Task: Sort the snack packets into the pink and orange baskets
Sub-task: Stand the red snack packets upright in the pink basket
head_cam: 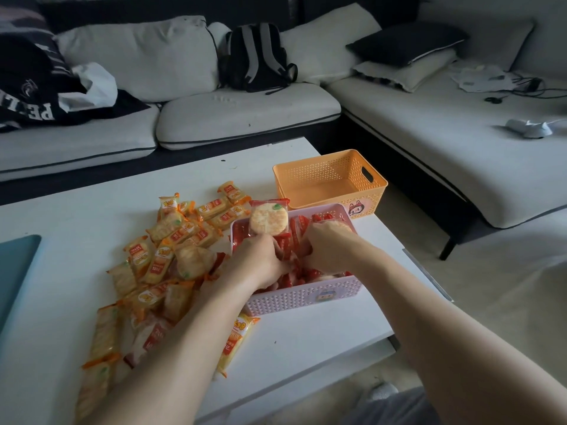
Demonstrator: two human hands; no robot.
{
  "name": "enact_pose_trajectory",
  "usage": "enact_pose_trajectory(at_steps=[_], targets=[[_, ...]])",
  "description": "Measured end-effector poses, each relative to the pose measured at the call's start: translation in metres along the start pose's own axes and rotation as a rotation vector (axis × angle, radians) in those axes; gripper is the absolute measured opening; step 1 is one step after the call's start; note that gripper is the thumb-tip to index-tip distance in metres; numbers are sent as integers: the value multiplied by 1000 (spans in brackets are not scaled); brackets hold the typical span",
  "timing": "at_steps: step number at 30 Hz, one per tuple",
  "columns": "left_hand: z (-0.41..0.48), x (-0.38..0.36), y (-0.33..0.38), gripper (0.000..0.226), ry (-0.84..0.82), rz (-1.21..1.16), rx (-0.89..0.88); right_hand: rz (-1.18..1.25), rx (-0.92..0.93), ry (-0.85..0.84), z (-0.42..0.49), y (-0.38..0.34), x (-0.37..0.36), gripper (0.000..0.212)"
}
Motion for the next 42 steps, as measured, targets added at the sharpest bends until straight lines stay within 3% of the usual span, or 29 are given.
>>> enact_pose_trajectory(at_steps=[4, 8, 11, 14, 18, 23, 28, 30, 33, 37, 42], targets=[[16, -7, -2, 9, 89, 250, 30, -130, 18, -21, -4, -6, -1, 34], [14, -8, 3, 13, 90, 382, 6, -179, 8, 32, -3, -2, -2, 27], [7, 19, -2, 37, 252, 192, 5, 32, 10, 12, 0, 8, -1, 18], [13, 50, -21, 31, 522, -14, 50, 342, -17, -1, -1, 15, 10, 23], [27, 37, -29, 71, 381, 23, 115, 654, -132, 213, -1, 36, 31, 23], [29, 35, -26, 78, 365, -265, 109, 828, -229, 309, -1, 49, 34, 21], [13, 41, -15, 33, 241, -554, -95, 953, -209, 247, -1, 40, 33, 33], [8, 37, -14, 36, 136, -664, -147, 1069, -143, 148, -1, 33, 33, 36], [5, 28, -15, 46, 14, -803, -151, 1079, -48, 57, -6, 24, 37, 14], [2, 30, -14, 26, 274, -538, -145, 834, -144, 98, -14, 20, 43, 13], [1, 4, 2, 10, 147, -265, -216, 588, -241, 174, -23, 20, 48, 26]])
Point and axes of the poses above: each hand's wrist, its own z-axis towards the middle knuckle, its own x-axis out of the back of the hand, y = z × x, the point moved 5 cm from there along z, towards the middle knuckle, and after that the axes turned 2 degrees about -x, right-handed, at the moved point
